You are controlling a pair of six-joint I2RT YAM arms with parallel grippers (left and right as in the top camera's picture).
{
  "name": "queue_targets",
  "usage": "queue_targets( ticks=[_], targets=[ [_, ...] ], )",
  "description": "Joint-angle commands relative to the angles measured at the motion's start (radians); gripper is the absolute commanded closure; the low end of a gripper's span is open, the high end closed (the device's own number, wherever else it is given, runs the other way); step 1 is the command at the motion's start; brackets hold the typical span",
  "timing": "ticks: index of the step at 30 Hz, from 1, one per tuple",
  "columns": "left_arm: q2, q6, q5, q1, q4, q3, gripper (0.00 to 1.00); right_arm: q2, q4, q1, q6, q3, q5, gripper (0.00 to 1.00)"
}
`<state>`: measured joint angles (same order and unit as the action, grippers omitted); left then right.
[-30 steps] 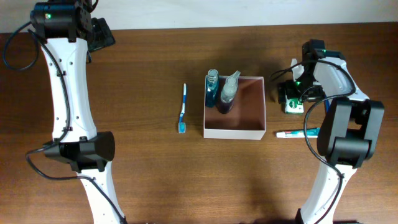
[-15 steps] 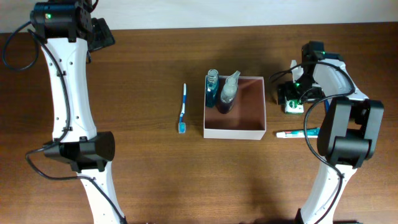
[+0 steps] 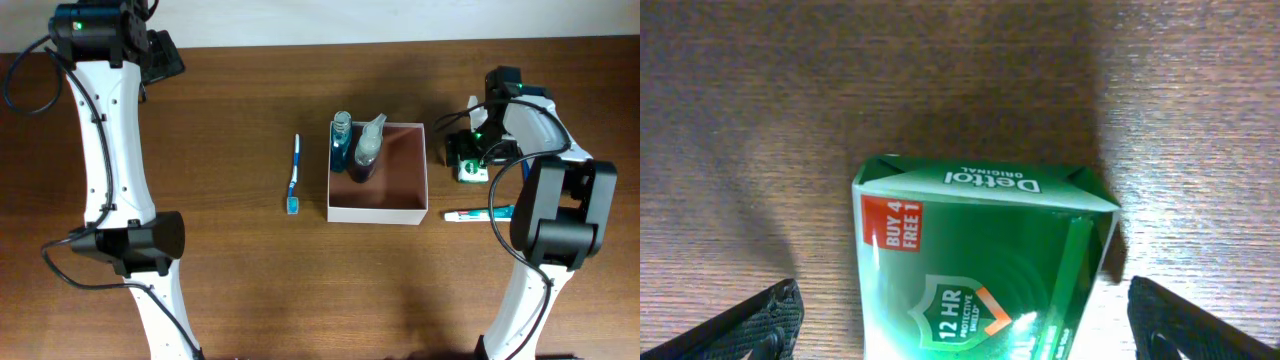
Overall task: Pack container
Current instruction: 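Lower the right gripper over the soap box and close on it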
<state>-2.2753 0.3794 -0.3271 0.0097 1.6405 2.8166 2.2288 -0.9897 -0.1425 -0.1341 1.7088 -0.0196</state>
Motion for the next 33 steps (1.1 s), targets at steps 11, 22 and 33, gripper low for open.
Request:
queue_targets(
  ticks=[11,22,33],
  targets=[
    [-0.004,0.009,-0.019,0.006,0.008,-0.005,0.01,0.017,0.003,-0.004,-0.008,-0.011,-0.011,0.01],
    [-0.004,0.009,-0.019,0.006,0.022,-0.005,0.01,0.024,0.003,-0.003,-0.008,-0.011,-0.010,0.05],
    [-0.004,0.009,-0.019,0.006,0.024,-0.005,0.01,0.024,0.003,-0.004,-0.008,-0.011,-0.010,0.16]
  ],
)
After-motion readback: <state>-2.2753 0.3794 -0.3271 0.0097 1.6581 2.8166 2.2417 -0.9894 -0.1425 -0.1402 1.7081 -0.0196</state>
